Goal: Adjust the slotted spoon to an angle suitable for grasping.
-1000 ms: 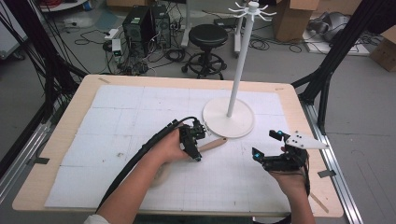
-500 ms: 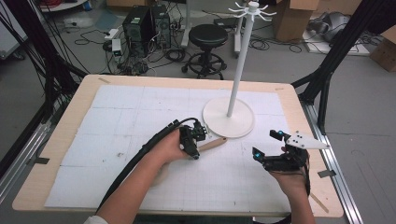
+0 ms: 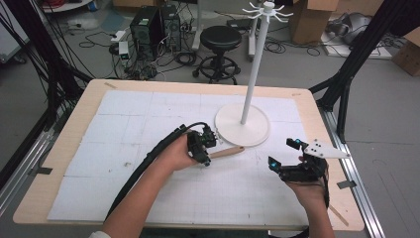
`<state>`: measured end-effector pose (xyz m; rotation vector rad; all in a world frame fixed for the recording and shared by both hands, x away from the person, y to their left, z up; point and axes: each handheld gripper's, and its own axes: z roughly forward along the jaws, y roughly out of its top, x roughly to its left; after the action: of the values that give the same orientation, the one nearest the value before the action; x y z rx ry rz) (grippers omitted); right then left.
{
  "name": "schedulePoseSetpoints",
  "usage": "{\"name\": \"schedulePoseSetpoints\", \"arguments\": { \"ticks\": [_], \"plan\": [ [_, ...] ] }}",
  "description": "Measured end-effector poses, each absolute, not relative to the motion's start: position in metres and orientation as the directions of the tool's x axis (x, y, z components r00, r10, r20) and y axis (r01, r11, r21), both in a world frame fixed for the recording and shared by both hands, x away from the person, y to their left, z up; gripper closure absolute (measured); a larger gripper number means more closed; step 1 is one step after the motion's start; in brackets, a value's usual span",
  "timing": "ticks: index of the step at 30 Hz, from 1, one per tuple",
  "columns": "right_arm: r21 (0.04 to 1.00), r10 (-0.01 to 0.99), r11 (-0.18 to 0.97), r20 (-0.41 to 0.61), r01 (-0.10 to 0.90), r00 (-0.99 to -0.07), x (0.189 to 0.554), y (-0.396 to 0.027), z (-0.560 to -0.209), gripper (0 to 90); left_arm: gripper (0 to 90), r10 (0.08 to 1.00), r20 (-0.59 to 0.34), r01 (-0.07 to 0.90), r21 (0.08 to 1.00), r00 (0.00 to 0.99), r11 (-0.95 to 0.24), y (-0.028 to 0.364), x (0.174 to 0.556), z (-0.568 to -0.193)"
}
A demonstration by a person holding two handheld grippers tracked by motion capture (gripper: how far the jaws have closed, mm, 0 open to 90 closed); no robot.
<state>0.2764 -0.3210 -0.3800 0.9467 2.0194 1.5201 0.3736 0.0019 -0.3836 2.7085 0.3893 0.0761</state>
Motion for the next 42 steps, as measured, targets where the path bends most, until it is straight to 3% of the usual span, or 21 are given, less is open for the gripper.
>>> {"name": "schedulePoseSetpoints", "arguments": {
  "ticks": [14, 24, 42],
  "plan": [
    [0.952, 0.734, 0.167, 0.055, 0.258, -0.677, 0.276, -0.316, -0.381, 2.3, 76.2, 0.273, 0.017, 0.195, 0.655, 0.962, -0.73, 0.042, 0.36, -0.325],
    [0.95, 0.73, 0.17, 0.058, 0.263, -0.681, 0.276, -0.313, -0.38, 2.3, 76.2, 0.271, 0.01, 0.159, 0.788, 0.962, -0.594, 0.076, 0.359, -0.297],
    [0.96, 0.718, 0.152, 0.057, 0.236, -0.694, 0.275, -0.313, -0.37, 2.3, 76.2, 0.229, 0.024, 0.075, 0.907, 0.973, -0.414, 0.097, 0.351, -0.275]
  ]
}}
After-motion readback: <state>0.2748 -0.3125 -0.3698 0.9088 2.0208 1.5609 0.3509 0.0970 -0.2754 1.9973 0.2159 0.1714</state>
